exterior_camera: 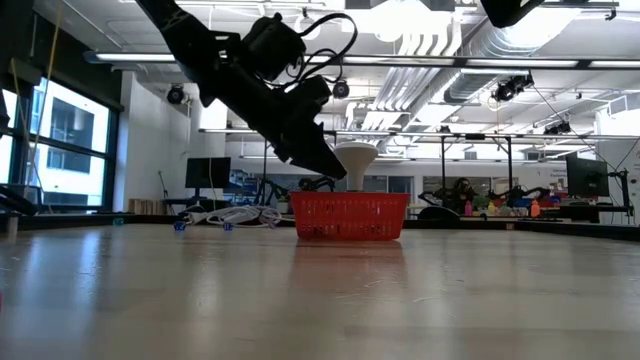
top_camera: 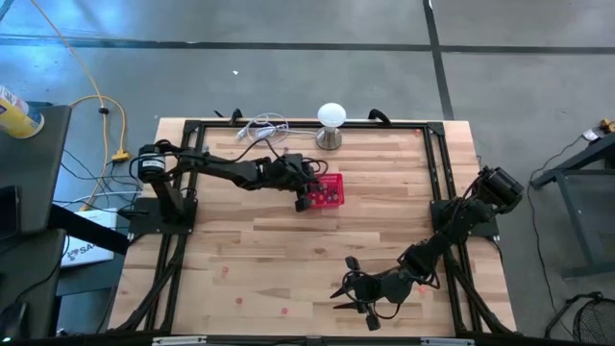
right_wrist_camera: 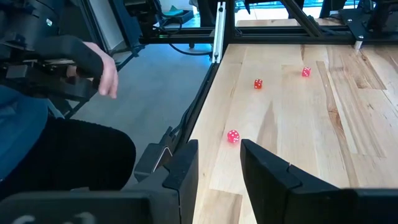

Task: Pick & Place Dice
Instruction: Put the black dice into the bin, then put the left pink dice into the bin

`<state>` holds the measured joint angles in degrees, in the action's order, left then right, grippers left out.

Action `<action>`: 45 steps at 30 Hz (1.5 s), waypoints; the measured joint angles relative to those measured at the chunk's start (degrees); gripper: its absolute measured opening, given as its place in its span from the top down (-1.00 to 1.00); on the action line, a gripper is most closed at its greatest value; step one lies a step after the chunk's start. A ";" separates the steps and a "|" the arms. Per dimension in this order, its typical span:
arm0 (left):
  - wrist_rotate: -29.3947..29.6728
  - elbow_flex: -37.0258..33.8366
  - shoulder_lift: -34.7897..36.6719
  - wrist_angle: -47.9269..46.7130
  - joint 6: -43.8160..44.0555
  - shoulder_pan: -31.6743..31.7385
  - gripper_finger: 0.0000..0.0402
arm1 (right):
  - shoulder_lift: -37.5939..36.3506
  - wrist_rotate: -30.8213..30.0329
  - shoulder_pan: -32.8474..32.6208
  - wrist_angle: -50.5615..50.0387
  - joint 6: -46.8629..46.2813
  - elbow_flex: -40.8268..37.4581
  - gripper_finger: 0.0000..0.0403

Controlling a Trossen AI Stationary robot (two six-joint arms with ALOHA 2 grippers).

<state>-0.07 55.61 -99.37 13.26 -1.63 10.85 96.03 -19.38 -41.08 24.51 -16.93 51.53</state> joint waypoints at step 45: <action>-11.79 -4.86 24.57 -64.06 55.66 -36.73 0.03 | 0.00 -0.06 1.52 -1.25 -1.14 -0.02 0.46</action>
<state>-11.86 50.75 -74.81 -50.80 54.03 -25.89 96.03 -19.44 -39.56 23.27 -18.07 51.51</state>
